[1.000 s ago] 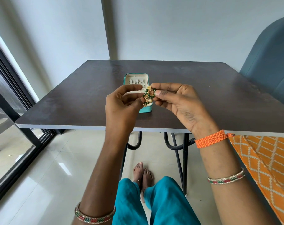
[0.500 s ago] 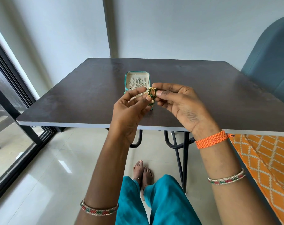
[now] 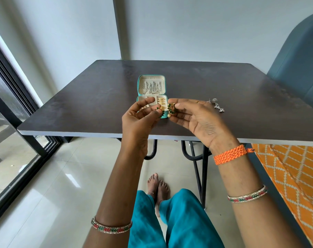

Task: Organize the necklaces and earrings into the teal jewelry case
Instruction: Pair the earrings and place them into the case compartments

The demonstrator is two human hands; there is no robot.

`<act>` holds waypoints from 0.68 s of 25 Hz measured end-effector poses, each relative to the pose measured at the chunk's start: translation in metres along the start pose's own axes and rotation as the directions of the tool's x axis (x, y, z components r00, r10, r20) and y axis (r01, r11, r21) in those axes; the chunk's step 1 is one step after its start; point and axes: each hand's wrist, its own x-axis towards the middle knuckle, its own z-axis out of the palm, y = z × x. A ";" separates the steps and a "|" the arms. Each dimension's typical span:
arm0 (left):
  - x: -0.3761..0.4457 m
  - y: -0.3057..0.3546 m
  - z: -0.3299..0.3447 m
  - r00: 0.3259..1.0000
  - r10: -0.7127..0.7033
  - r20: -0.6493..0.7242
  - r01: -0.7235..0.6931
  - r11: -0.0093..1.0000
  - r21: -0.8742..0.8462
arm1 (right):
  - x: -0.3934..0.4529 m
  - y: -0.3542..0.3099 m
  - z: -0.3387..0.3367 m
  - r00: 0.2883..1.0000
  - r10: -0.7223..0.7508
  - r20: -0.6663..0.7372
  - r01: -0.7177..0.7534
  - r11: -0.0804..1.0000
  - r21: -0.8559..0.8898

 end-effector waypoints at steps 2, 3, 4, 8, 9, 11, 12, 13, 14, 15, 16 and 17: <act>0.001 -0.002 -0.002 1.000 0.016 -0.008 -0.016 1.000 0.007 | 0.000 0.003 -0.001 1.000 0.000 -0.008 0.000 1.000 0.003; 0.002 -0.002 -0.003 1.000 0.016 -0.008 -0.016 1.000 0.004 | 0.001 0.004 -0.001 1.000 -0.008 -0.008 0.008 1.000 -0.003; 0.002 -0.003 -0.003 1.000 0.010 -0.004 -0.010 1.000 -0.002 | 0.001 0.006 -0.002 1.000 -0.015 -0.002 0.015 1.000 -0.008; 0.000 -0.003 -0.001 0.999 -0.023 0.025 0.025 0.998 -0.053 | 0.001 0.006 -0.003 0.998 -0.018 0.067 0.020 0.999 -0.035; -0.001 -0.004 0.000 0.999 -0.025 0.035 0.027 0.998 -0.060 | 0.001 0.006 -0.003 0.997 -0.013 0.082 0.016 1.000 -0.026; -0.002 -0.004 0.002 0.998 -0.023 0.058 0.026 0.998 -0.050 | 0.000 0.005 -0.005 0.994 0.000 0.110 0.000 1.000 -0.006; -0.002 -0.005 0.003 0.997 -0.015 0.070 0.017 0.999 -0.031 | -0.001 0.005 -0.005 0.993 0.006 0.118 -0.004 1.000 -0.012; -0.002 -0.006 0.003 0.997 -0.003 0.077 0.003 1.000 -0.006 | -0.001 0.005 -0.006 0.993 0.007 0.119 -0.004 1.000 -0.030; -0.002 -0.006 0.003 0.997 0.012 0.082 -0.014 1.000 0.017 | -0.001 0.005 -0.006 0.994 0.005 0.112 0.001 0.999 -0.052; -0.001 -0.007 0.003 0.996 0.028 0.085 -0.031 0.999 0.031 | -0.001 0.005 -0.006 0.995 0.000 0.097 0.007 0.997 -0.071; -0.001 -0.008 0.002 0.995 0.042 0.087 -0.045 0.998 0.037 | -0.001 0.006 -0.005 0.997 -0.006 0.079 0.012 0.997 -0.080; 0.000 -0.008 0.002 0.995 0.054 0.088 -0.058 0.998 0.037 | -0.001 0.007 -0.005 0.998 -0.014 0.060 0.019 0.997 -0.081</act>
